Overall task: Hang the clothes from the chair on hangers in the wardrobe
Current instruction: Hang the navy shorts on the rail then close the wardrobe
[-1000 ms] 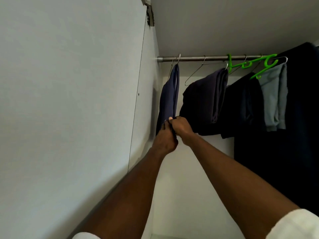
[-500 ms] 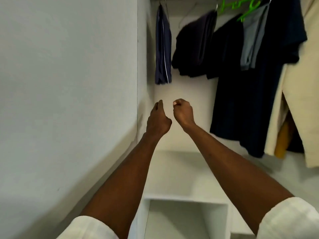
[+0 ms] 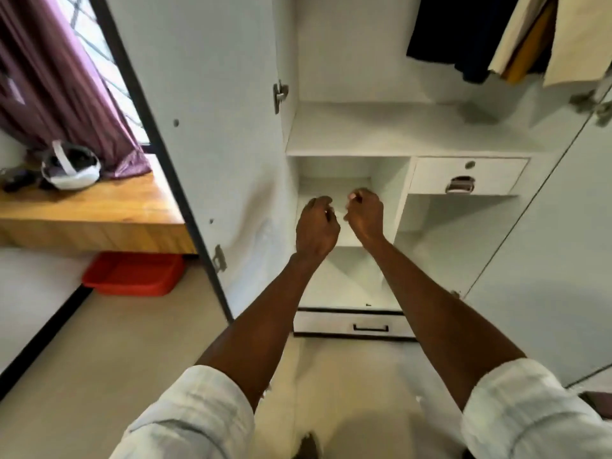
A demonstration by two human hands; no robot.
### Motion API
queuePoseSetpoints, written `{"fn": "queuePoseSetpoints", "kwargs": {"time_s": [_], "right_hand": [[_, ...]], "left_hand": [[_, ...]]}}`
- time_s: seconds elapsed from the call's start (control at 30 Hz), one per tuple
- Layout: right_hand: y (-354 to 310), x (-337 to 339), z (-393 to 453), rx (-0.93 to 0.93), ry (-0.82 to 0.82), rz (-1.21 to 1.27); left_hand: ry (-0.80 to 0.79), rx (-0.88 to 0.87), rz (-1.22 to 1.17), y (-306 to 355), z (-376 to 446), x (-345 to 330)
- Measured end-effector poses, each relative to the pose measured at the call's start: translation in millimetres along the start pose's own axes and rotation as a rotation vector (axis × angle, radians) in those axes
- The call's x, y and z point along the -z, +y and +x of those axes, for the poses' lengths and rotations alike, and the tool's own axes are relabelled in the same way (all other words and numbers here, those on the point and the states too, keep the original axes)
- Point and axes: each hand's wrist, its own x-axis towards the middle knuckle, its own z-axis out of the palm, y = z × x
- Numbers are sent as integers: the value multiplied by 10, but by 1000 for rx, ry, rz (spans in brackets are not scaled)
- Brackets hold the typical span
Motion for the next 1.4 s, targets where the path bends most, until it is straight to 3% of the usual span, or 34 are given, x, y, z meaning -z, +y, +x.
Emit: {"fn": "queuePoseSetpoints", "kwargs": {"time_s": [0.37, 0.5, 0.63, 0.8, 0.93, 1.1, 1.4], "right_hand": [[417, -566, -1796, -123, -35, -117], [138, -953, -2163, -50, -31, -152], [-327, -1222, -2331, 74, -8, -146], [-1135, -1318, -2199, 365, 139, -133], [-1702, -1292, -2015, 413, 118, -181], [-1944, -1252, -1955, 439, 1, -278], [-1879, -1158, -1994, 508, 62, -239]], "left_hand": [[131, -129, -90, -835, -1480, 951], [235, -104, -141, -1297, -1502, 1493], [238, -35, -161, -1523, -1052, 1966], [50, 55, -380, -1139, -224, 2467], [-135, -26, -489, -783, 150, 2676], [-118, -60, -431, -677, 183, 2692], [-53, -48, -308, -511, 89, 2605]]}}
